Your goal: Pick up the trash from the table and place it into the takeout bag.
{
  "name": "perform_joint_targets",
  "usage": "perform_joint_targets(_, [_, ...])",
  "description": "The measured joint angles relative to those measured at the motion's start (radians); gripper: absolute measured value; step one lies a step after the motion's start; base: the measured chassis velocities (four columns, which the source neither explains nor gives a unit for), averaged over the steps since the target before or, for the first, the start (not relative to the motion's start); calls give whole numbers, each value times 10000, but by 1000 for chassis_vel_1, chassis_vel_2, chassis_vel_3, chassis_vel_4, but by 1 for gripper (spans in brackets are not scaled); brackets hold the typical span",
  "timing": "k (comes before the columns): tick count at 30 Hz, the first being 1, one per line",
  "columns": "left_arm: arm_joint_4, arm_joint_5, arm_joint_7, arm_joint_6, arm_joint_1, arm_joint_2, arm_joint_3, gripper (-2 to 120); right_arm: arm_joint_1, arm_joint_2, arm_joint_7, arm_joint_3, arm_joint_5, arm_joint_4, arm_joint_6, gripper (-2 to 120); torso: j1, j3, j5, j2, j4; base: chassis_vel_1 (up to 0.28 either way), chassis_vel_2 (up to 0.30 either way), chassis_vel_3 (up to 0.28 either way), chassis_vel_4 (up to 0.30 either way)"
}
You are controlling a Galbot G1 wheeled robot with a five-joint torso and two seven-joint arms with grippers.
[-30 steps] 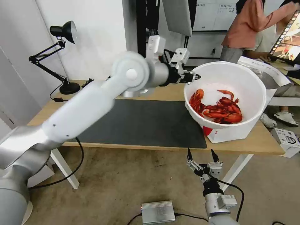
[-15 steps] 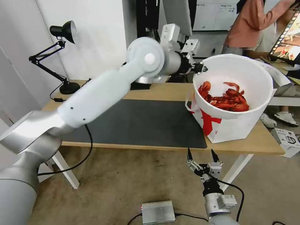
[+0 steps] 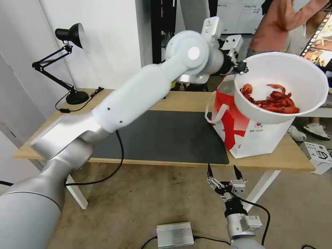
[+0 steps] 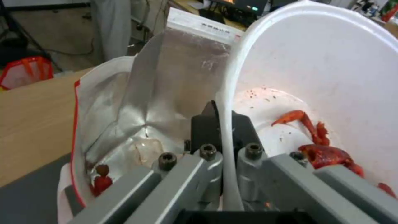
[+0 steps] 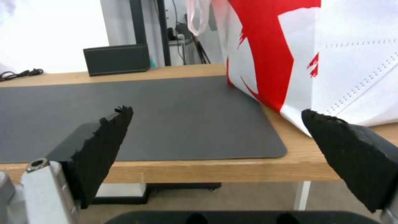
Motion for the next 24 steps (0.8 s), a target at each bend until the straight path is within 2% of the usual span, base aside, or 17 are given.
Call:
perform_joint_targets(1, [556, 29, -298, 0, -107, -514, -66, 0, 0, 0, 0, 0, 0, 0, 0, 100, 0, -1, 1, 0, -3, 0, 0, 0, 0])
perform_joint_targets(2, [556, 29, -298, 0, -107, -514, -66, 0, 0, 0, 0, 0, 0, 0, 0, 100, 0, -1, 1, 0, -3, 0, 0, 0, 0])
perform_joint_targets(5, [1323, 76, -862, 0, -261, -1131, -273, 0, 0, 0, 0, 1, 0, 0, 0, 100, 0, 0, 0, 0, 0, 0, 0, 0, 0])
perform_joint_targets(16, [2004, -158, -1793, -239, -571, -1309, -361, 0, 0, 0, 0, 0, 0, 0, 0, 100, 0, -1, -1, 0, 1, 0, 0, 0, 0])
perform_joint_targets(24, [2314, -229, -2038, -543, -498, -1299, -327, 0, 0, 0, 0, 0, 0, 0, 0, 100, 1, -1, -1, 0, 1, 0, 0, 0, 0])
